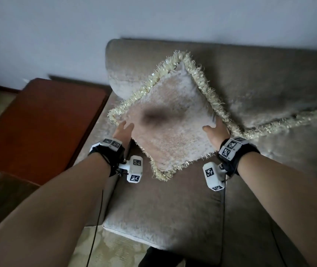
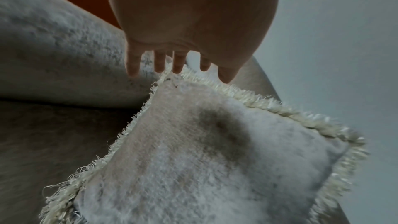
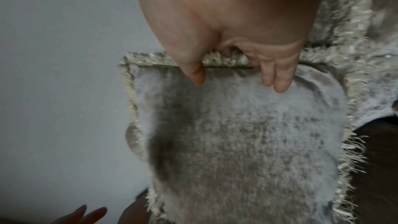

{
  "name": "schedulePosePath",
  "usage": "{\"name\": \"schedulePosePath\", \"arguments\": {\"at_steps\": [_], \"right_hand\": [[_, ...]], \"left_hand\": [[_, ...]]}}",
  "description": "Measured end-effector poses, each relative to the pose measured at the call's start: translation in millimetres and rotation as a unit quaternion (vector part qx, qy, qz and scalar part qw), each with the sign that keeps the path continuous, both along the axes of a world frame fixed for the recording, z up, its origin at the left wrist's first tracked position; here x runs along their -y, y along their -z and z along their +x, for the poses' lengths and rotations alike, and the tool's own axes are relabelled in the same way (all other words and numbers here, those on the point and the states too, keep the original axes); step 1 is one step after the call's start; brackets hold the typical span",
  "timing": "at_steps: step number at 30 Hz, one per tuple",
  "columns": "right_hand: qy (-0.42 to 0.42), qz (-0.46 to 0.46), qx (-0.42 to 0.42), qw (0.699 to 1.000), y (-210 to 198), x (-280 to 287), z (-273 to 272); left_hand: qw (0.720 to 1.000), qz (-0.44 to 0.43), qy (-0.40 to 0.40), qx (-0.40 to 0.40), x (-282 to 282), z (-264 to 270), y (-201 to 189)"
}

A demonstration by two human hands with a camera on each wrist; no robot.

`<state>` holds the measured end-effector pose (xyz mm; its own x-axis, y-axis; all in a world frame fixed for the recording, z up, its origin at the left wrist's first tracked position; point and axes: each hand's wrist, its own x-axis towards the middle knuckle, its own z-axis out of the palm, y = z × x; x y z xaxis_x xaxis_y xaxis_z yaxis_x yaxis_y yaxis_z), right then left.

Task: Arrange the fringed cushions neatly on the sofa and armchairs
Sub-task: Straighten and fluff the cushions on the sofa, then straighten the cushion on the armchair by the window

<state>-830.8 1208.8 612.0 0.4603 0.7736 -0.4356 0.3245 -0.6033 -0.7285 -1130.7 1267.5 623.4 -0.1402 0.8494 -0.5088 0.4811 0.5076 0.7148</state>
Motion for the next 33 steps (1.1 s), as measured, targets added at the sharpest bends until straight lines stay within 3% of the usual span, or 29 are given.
{"name": "schedulePosePath", "arguments": {"at_steps": [4,6,8,12,18,23,33], "right_hand": [[-0.055,0.024,-0.006,0.998,-60.3,7.4,-24.8],[-0.091,0.031,0.005,0.995,-89.4,11.1,-39.7],[-0.122,0.032,-0.004,0.992,-115.7,16.0,-58.4],[-0.175,0.045,-0.067,0.981,-162.3,25.5,-109.5],[-0.274,0.068,-0.085,0.956,-216.4,29.4,-212.7],[-0.367,0.094,-0.086,0.921,-237.8,31.8,-339.1],[-0.562,0.102,-0.113,0.813,-258.6,106.9,-644.7]], "left_hand": [[1.000,0.007,-0.022,0.005,7.4,-23.8,-18.6],[0.999,0.018,-0.039,0.011,37.5,-18.0,-80.2],[0.998,0.019,-0.065,-0.013,58.8,-21.8,-117.9],[0.992,0.065,-0.107,-0.020,93.3,-61.1,-166.1],[0.972,0.077,-0.222,-0.029,147.3,-153.5,-223.7],[0.943,0.115,-0.310,-0.035,198.7,-257.6,-248.4],[0.866,0.113,-0.483,-0.056,347.5,-501.0,-260.0]]}}
